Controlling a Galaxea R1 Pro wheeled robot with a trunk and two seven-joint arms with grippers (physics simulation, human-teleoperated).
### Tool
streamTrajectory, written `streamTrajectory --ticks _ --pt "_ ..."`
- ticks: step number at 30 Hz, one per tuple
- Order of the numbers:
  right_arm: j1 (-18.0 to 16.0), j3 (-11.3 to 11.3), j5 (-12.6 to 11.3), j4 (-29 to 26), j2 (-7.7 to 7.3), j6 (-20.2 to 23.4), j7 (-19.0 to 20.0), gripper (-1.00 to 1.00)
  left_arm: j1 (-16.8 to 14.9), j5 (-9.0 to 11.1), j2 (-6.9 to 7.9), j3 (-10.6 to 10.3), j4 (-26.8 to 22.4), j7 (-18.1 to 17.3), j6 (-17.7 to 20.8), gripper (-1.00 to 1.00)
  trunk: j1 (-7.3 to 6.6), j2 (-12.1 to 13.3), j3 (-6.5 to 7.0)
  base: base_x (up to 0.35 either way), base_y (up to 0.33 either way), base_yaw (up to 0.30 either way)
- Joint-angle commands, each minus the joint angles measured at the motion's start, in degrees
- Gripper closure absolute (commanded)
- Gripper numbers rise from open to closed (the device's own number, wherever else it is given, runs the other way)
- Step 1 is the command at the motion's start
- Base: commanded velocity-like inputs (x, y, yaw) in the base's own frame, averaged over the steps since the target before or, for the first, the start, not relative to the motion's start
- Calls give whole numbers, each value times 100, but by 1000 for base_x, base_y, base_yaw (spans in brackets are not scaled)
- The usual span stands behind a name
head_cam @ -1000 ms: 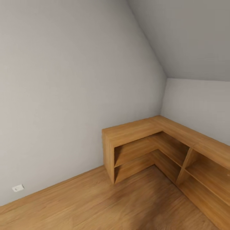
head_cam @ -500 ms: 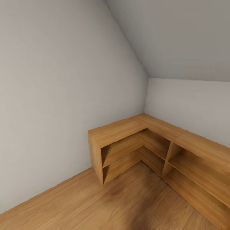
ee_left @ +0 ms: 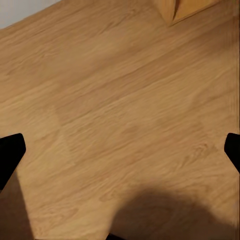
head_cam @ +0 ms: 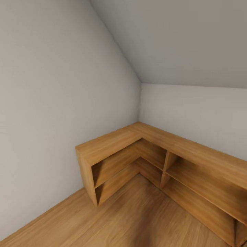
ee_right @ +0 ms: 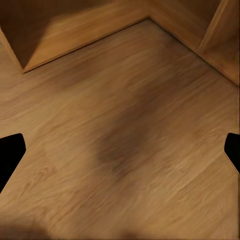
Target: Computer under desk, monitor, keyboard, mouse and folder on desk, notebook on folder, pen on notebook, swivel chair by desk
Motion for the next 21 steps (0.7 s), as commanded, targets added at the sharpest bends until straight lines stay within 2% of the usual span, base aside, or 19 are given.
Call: streamTrajectory --ticks 1,13,21 --pt "-6 38 12 7 -1 -9 -54 -100 -4 45 3 -49 -4 31 -24 -100 3 -4 -7 322 0 -300" --pt "-6 43 38 7 -1 -28 -52 -100 -4 45 3 -49 1 32 -24 -100 3 -4 -7 324 0 -300" --pt "-6 45 45 7 -1 -35 -52 -100 -4 45 3 -49 0 36 -28 -100 3 -4 -7 104 1 -300"
